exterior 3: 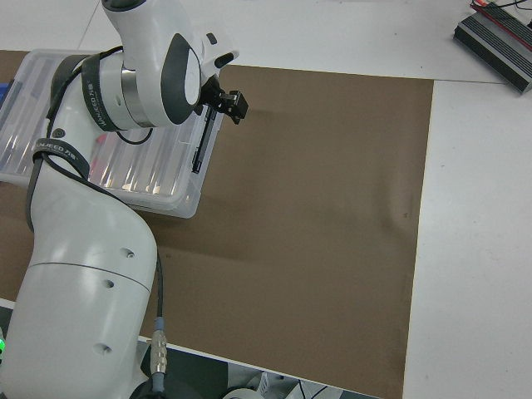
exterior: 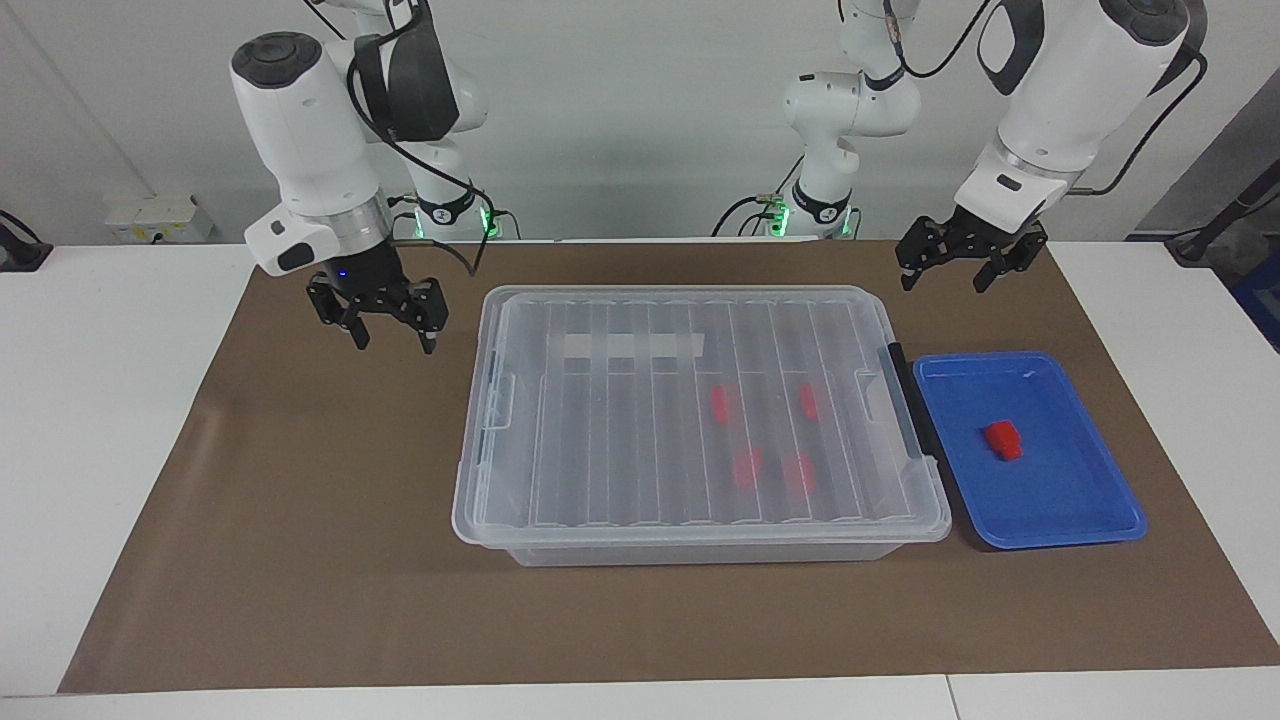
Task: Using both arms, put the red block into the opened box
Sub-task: 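Reach the right gripper to the near edge of the clear lid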
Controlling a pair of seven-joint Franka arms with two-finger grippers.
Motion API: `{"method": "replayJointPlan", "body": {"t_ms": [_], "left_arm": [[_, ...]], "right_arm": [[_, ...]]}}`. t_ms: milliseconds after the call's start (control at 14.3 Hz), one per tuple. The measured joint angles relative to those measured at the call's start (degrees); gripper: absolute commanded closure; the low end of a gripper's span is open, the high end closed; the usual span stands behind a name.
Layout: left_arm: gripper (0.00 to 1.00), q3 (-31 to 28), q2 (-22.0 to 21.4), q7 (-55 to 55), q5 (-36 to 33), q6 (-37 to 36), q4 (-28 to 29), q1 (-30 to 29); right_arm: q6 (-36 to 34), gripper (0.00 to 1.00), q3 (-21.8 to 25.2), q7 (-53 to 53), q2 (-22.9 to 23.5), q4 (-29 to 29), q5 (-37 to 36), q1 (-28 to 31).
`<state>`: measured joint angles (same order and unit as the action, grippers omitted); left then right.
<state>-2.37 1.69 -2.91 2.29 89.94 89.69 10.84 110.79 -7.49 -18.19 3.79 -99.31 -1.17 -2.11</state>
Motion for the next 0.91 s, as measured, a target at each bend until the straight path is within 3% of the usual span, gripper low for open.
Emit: {"method": "replayJointPlan", "body": {"t_ms": [140,280,909], "left_arm": [[0.0,0.0,0.0,0.0,0.0,0.0,0.0,0.0],[0.0,0.0,0.0,0.0,0.0,0.0,0.0,0.0],[0.0,0.0,0.0,0.0,0.0,0.0,0.0,0.0]], "right_arm": [[2.68,0.12,-1.36,-1.98,2.05,-0.19,0.0,-0.04],[4.24,0.22,-2.68,-3.64,4.21,-0.27,0.0,-0.08],[5.14,0.21,-3.88,-4.01,6.38,-1.03,-0.06,-0.45]]}}
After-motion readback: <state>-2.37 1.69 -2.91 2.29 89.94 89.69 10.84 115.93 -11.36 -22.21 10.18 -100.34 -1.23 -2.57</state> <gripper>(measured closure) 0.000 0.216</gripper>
